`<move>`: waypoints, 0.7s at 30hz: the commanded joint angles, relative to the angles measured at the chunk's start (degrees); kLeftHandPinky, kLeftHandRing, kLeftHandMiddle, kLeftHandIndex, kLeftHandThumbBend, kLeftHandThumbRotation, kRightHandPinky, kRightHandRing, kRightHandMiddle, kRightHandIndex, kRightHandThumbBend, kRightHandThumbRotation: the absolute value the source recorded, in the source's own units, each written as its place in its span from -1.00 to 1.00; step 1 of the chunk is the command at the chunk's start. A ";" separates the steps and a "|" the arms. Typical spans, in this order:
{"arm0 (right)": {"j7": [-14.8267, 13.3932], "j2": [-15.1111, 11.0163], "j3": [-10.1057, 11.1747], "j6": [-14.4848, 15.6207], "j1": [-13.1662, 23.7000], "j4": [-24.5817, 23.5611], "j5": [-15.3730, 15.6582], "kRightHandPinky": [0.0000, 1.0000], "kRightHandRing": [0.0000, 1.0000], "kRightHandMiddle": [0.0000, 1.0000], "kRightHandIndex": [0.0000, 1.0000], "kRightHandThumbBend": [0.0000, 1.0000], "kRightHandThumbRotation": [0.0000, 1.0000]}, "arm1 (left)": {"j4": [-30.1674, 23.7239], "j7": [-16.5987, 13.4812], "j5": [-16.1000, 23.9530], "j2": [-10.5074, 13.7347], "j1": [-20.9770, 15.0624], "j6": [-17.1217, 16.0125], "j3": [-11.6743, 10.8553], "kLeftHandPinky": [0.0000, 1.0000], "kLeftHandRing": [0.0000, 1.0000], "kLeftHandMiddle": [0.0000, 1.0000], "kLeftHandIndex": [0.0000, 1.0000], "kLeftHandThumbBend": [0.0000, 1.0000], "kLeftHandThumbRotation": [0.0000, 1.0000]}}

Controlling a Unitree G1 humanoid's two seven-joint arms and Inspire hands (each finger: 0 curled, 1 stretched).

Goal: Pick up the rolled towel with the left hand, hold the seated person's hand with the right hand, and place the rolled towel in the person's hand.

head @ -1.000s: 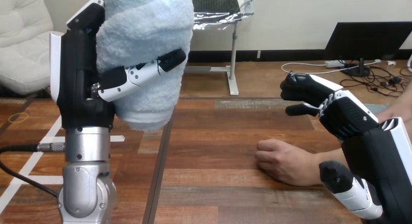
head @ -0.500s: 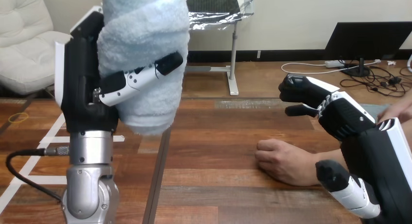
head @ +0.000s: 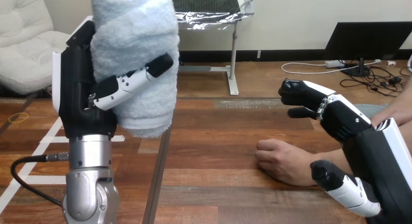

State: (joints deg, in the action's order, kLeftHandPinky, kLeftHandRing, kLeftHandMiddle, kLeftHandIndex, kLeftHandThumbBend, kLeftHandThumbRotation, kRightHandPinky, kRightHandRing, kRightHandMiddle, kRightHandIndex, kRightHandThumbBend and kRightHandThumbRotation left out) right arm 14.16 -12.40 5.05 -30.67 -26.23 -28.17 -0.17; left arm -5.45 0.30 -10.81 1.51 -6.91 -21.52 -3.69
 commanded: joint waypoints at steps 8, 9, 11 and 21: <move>0.93 -4.46 2.85 0.13 7.05 3.12 -0.57 0.42 0.58 0.61 0.62 0.78 0.78 | 0.97 1.45 -1.07 -0.80 -5.12 -2.65 -1.18 -0.54 -0.44 -0.33 -0.24 0.04 -1.00; 1.26 -5.02 3.13 0.19 7.62 3.74 -0.94 0.41 0.58 0.61 0.62 0.77 0.78 | 1.18 1.79 -1.31 -0.75 -5.19 -2.86 -1.25 -0.54 -0.44 -0.33 -0.24 0.04 -1.00; 1.64 -5.63 3.43 0.26 8.25 4.45 -1.41 0.40 0.57 0.61 0.62 0.76 0.76 | 1.46 2.21 -1.53 -0.77 -5.30 -3.14 -1.36 -0.54 -0.44 -0.32 -0.24 0.03 -1.00; 3.19 -9.55 5.64 0.09 12.53 9.64 -1.48 0.39 0.58 0.63 0.62 0.76 0.64 | 1.03 1.98 -1.63 -1.42 -5.14 -2.59 -1.90 -0.53 -0.44 -0.32 -0.24 0.04 -1.00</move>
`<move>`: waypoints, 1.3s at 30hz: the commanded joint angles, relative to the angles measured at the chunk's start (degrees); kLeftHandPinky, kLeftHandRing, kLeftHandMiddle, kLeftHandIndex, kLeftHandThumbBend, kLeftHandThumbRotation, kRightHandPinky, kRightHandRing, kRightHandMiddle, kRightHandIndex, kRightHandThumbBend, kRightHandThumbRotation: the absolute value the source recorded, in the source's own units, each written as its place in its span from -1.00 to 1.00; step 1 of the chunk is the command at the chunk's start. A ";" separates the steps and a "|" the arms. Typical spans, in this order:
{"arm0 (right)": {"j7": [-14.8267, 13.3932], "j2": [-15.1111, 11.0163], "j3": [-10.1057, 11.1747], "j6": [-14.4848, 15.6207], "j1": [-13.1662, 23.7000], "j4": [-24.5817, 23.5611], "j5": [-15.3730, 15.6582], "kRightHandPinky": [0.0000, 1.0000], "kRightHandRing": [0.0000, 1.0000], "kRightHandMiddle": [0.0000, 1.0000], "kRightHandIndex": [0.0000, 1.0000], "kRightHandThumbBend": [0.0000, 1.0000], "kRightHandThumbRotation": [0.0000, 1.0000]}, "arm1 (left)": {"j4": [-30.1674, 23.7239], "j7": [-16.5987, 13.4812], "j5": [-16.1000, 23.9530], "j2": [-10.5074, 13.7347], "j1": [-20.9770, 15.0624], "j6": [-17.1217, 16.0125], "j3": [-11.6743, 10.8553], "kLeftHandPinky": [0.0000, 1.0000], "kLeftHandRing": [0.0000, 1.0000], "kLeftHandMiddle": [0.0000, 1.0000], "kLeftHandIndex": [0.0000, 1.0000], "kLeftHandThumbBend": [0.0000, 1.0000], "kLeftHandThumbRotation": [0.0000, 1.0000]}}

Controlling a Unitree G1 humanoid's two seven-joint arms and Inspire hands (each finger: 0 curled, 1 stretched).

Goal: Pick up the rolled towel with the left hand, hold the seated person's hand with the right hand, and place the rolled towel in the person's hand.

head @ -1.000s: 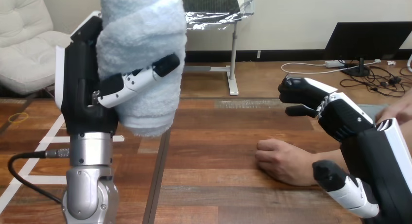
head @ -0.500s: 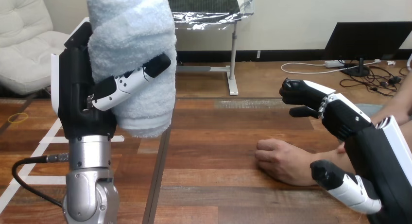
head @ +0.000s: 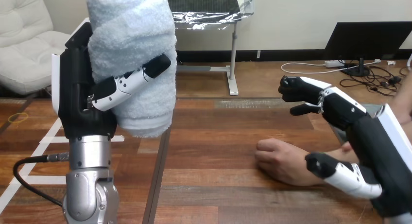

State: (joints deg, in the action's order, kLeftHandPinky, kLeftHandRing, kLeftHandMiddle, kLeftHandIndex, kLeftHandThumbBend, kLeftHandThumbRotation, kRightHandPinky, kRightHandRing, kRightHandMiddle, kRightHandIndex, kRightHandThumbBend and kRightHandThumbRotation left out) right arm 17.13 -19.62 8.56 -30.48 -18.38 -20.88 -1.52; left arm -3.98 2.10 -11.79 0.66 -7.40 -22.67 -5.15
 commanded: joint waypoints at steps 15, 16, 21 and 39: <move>0.88 -6.94 4.42 2.25 8.03 6.97 2.56 0.39 0.60 0.67 0.64 0.83 0.53 | -0.35 0.34 -0.51 -0.79 -4.55 -2.09 -1.06 -0.53 -0.44 -0.32 -0.24 0.03 -1.00; 0.94 -7.22 4.47 2.39 8.20 7.23 2.71 0.39 0.60 0.67 0.64 0.83 0.53 | -0.34 0.32 -0.60 -0.88 -4.56 -2.16 -1.09 -0.53 -0.44 -0.32 -0.24 0.03 -1.00; 1.05 -8.49 4.81 3.44 8.94 8.33 3.77 0.39 0.61 0.69 0.66 0.84 0.51 | 0.05 0.57 -1.21 -1.18 -4.67 -2.87 -1.22 -0.54 -0.44 -0.32 -0.24 0.03 -1.00; 1.62 -12.73 4.68 4.21 11.73 12.59 6.31 0.37 0.62 0.69 0.68 0.80 0.43 | 0.54 1.13 -1.40 -0.90 -4.85 -3.23 -1.18 -0.53 -0.43 -0.31 -0.23 0.06 -1.00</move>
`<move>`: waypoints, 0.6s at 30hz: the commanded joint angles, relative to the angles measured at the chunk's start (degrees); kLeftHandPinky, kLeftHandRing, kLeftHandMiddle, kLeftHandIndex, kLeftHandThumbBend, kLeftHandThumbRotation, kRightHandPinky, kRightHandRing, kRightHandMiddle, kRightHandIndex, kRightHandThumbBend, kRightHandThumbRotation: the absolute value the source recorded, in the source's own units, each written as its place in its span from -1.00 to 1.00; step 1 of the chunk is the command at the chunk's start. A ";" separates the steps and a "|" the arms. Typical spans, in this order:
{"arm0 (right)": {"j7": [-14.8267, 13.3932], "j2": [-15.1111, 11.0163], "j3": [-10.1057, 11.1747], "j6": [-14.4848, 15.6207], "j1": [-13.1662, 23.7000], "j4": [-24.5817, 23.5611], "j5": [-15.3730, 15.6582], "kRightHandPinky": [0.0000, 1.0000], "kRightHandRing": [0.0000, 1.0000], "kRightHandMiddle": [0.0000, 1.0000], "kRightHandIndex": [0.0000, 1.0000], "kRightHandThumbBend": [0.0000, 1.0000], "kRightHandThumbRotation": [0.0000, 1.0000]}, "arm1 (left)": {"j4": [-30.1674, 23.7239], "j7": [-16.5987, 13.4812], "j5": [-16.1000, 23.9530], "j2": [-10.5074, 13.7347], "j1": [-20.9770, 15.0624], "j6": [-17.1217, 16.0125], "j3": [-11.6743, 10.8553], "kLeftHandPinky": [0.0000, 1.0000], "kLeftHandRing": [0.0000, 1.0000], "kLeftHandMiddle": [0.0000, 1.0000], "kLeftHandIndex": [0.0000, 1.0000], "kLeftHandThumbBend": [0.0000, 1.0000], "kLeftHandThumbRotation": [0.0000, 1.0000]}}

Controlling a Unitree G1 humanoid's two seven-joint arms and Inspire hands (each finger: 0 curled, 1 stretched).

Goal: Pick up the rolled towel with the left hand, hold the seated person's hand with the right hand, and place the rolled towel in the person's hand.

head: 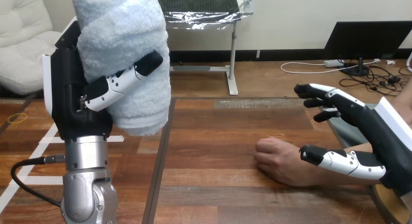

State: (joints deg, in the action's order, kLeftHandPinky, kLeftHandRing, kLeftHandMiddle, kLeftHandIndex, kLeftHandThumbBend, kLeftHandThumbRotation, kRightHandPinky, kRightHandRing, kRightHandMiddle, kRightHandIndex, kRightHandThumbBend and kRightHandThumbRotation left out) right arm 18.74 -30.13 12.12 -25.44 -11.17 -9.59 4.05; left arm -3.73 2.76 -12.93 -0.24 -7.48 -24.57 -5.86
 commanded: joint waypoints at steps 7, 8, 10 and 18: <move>0.40 -3.94 0.94 -0.35 5.59 3.07 2.41 0.39 0.65 0.71 0.71 0.82 0.45 | 0.32 0.43 -0.09 -0.10 -4.78 -1.41 -0.54 -0.53 -0.43 -0.31 -0.23 0.06 -1.00; 0.43 -4.10 0.91 -0.30 5.68 3.23 2.57 0.39 0.65 0.71 0.71 0.82 0.45 | 0.33 0.42 -0.08 -0.12 -4.77 -1.43 -0.55 -0.53 -0.42 -0.31 -0.23 0.07 -1.00; 0.70 -4.81 0.80 0.11 6.06 3.67 3.24 0.39 0.66 0.72 0.72 0.83 0.46 | 0.30 0.31 0.03 -0.18 -4.78 -1.45 -0.55 -0.53 -0.42 -0.31 -0.23 0.07 -1.00; 1.13 -6.76 0.26 0.16 7.95 6.21 5.29 0.50 0.71 0.76 0.75 0.82 0.44 | 0.32 0.37 -0.20 -0.31 -4.84 -1.41 -0.53 -0.53 -0.43 -0.31 -0.23 0.07 -1.00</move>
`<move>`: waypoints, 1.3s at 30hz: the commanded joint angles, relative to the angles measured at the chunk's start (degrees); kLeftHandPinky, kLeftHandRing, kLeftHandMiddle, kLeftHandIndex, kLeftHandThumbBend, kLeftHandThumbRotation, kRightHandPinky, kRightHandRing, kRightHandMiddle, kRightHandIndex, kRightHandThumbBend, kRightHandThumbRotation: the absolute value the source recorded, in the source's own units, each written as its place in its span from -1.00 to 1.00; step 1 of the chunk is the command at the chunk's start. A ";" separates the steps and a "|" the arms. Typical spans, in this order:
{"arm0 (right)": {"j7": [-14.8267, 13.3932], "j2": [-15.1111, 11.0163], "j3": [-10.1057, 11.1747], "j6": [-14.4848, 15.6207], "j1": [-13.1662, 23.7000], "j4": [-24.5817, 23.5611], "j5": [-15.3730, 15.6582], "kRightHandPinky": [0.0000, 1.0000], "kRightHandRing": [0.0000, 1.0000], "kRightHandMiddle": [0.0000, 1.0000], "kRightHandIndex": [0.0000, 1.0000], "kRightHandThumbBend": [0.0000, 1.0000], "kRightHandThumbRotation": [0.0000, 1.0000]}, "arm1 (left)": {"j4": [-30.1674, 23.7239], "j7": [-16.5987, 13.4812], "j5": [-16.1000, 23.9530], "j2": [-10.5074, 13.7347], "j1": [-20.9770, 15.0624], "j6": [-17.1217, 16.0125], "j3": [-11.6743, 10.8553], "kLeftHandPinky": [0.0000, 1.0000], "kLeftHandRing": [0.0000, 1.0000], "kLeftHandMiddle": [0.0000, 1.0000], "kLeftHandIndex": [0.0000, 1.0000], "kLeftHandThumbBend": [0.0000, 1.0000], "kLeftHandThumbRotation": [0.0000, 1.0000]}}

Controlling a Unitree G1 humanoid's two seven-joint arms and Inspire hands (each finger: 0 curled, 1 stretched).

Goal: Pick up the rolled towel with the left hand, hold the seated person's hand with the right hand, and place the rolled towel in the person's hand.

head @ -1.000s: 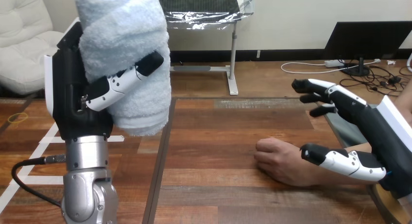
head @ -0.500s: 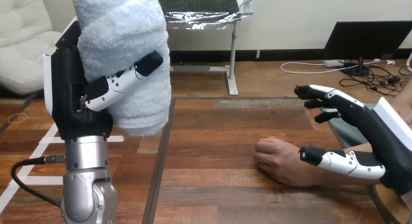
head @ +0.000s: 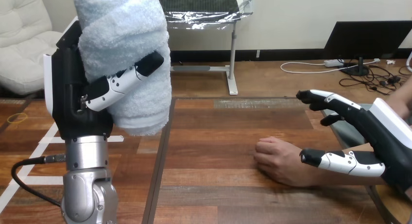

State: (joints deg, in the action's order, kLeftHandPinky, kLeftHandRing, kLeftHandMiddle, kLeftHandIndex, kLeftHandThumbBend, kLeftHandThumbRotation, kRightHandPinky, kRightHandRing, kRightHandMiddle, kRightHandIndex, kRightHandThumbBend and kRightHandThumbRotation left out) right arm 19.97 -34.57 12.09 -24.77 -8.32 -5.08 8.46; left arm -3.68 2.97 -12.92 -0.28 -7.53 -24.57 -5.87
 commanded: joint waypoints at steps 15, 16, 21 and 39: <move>-0.12 -5.37 -1.06 -0.06 9.28 6.59 6.07 0.80 0.82 0.79 0.78 0.85 0.50 | 0.54 0.62 -0.60 -0.30 -4.87 -1.20 -0.34 -0.53 -0.43 -0.31 -0.24 0.07 -1.00; -0.05 -5.52 -1.14 0.03 9.52 6.86 6.23 0.80 0.82 0.79 0.78 0.86 0.50 | 0.53 0.63 -0.61 -0.31 -4.86 -1.17 -0.33 -0.53 -0.43 -0.31 -0.24 0.07 -1.00; 0.53 -6.63 -1.68 0.14 10.81 8.23 7.10 0.82 0.81 0.79 0.78 0.89 0.49 | 0.55 0.77 -0.67 -0.33 -4.81 -1.18 -0.22 -0.53 -0.43 -0.31 -0.24 0.07 -1.00; 0.68 -8.82 -3.62 -1.10 14.01 12.75 9.41 0.70 0.74 0.74 0.77 0.92 0.43 | 0.48 0.97 -0.75 -0.31 -4.72 -1.20 -0.41 -0.53 -0.43 -0.32 -0.24 0.08 -1.00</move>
State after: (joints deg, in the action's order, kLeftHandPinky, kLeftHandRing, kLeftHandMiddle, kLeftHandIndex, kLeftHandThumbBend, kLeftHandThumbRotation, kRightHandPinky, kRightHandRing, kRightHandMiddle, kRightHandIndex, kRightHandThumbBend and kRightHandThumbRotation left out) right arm 21.14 -41.64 9.22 -24.90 1.54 6.84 17.54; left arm -2.58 3.66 -13.33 -0.44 -7.95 -24.58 -5.85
